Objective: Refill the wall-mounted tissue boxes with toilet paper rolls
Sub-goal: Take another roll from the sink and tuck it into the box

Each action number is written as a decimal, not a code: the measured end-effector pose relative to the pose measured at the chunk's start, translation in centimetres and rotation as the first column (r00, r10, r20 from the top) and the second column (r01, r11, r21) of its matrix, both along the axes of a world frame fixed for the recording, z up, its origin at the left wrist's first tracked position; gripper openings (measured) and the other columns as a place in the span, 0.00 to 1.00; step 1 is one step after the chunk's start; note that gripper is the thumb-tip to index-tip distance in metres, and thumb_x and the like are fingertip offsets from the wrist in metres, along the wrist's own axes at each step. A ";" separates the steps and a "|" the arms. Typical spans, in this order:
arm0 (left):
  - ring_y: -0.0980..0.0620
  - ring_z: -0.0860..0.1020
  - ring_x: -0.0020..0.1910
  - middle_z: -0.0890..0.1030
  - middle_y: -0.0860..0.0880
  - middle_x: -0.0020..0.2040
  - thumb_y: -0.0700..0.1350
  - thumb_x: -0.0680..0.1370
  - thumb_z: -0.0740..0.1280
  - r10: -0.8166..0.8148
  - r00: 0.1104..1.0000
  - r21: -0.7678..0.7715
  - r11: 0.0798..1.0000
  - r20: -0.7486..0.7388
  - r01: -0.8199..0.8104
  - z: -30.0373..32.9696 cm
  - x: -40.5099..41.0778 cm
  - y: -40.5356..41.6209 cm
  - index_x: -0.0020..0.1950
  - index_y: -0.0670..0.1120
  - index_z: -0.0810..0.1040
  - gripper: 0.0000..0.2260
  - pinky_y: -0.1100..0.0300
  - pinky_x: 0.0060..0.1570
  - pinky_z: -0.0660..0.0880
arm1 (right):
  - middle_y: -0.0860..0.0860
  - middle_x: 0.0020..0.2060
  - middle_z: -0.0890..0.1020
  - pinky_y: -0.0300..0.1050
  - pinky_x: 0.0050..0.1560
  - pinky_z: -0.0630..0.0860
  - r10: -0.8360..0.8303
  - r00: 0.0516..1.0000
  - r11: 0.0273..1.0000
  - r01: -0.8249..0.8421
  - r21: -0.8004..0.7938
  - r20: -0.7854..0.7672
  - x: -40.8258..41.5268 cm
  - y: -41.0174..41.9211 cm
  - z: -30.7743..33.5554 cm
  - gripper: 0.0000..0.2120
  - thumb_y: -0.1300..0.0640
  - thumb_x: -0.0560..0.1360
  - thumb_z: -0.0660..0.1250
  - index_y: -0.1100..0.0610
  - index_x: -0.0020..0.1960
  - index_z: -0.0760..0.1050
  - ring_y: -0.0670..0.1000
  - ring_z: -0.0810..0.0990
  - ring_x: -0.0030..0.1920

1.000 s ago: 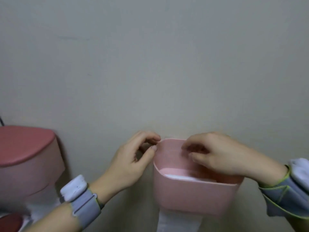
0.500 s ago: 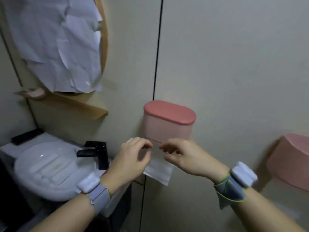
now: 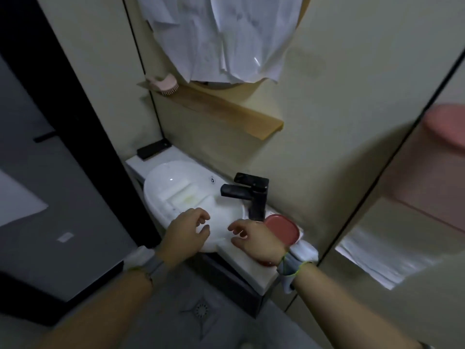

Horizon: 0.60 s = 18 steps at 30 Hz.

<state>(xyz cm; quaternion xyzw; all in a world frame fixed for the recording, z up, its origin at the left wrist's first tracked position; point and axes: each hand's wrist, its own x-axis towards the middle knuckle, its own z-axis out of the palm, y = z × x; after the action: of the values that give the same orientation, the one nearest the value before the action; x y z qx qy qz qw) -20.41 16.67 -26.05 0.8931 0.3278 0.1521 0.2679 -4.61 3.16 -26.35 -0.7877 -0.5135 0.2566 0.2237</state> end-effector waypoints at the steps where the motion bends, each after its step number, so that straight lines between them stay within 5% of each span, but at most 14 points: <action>1: 0.52 0.78 0.49 0.78 0.53 0.47 0.44 0.76 0.69 0.006 0.999 -0.010 1.000 -0.032 -0.006 -0.8 0.4 1.8 0.55 0.49 0.78 0.08 0.55 0.52 0.76 | 0.51 0.58 0.80 0.44 0.59 0.73 0.000 1.000 1.000 0.000 -0.021 -0.011 0.7 1.8 -1.1 0.17 0.54 0.76 0.66 0.52 0.65 0.75 0.52 0.79 0.57; 14: 0.50 0.77 0.47 0.79 0.48 0.49 0.45 0.79 0.66 -0.049 0.939 -0.077 0.997 -0.342 0.024 -7.8 4.7 17.3 0.59 0.45 0.77 0.10 0.54 0.51 0.77 | 0.52 0.58 0.78 0.43 0.58 0.73 -0.167 0.954 0.961 0.101 -0.257 -0.249 5.7 13.8 -9.0 0.18 0.53 0.77 0.64 0.54 0.66 0.73 0.54 0.78 0.58; 18: 0.47 0.79 0.51 0.80 0.46 0.52 0.48 0.78 0.64 -0.135 0.909 -0.116 0.989 -0.394 0.096 -9.5 6.9 23.3 0.61 0.45 0.77 0.13 0.55 0.52 0.76 | 0.54 0.49 0.79 0.46 0.48 0.74 -0.393 0.764 0.909 0.239 -0.341 -0.511 5.7 17.4 -11.6 0.19 0.57 0.77 0.66 0.59 0.67 0.72 0.52 0.78 0.45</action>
<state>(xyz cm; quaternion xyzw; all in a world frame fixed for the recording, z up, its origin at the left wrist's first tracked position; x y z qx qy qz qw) -13.54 39.99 -35.53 0.9096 0.3290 -0.0656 0.2453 1.11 20.58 -37.91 -0.7723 -0.2441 0.5018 0.3035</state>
